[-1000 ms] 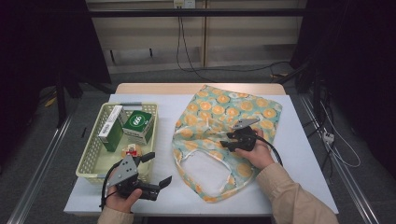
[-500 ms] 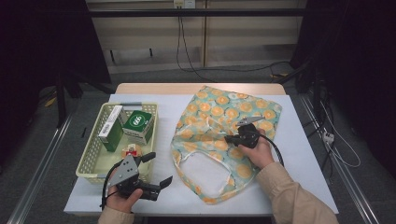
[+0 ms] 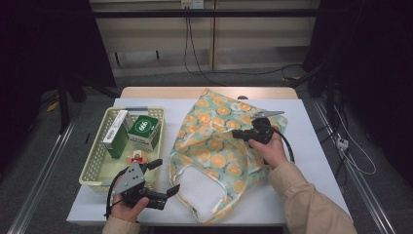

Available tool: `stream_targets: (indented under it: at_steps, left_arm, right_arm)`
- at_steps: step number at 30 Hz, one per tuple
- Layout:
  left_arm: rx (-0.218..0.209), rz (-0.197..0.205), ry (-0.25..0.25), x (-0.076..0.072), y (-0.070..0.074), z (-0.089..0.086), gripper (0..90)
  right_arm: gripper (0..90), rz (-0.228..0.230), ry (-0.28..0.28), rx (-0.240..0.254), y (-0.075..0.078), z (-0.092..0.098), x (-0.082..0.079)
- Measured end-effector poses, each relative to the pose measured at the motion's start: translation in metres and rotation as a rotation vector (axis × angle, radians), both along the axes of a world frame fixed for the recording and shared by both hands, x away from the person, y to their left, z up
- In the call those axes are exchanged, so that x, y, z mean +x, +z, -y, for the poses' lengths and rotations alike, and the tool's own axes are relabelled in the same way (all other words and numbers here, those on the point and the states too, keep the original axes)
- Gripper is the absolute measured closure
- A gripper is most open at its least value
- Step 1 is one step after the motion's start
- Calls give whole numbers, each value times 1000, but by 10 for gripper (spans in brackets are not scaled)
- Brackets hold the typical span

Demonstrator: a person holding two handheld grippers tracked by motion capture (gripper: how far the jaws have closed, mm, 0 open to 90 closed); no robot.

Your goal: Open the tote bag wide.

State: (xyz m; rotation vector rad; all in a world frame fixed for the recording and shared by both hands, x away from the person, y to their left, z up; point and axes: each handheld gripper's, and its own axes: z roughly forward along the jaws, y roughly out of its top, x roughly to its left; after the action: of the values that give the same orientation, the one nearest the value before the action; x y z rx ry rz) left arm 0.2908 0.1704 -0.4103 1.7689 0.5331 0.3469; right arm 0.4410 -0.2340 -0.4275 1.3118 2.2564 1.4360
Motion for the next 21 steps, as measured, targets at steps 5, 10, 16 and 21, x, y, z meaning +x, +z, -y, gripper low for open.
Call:
stream_targets:
  at_steps: [5, 10, 16, 21]
  left_arm:
    - [7, 1, -4, 1, -1, 0, 34]
    - [0, -6, -3, 1, -2, -1, 34]
    - [3, -4, -4, 0, -1, -1, 34]
    - [3, -1, -4, 0, -1, -1, 34]
  right_arm:
    - [897, -8, -77, -44, -17, 14, 19]
    - [865, 0, -84, -141, -33, 10, 25]
    - [757, 37, -43, -215, -35, 2, 22]
    - [577, 32, 11, -242, -33, -6, 16]
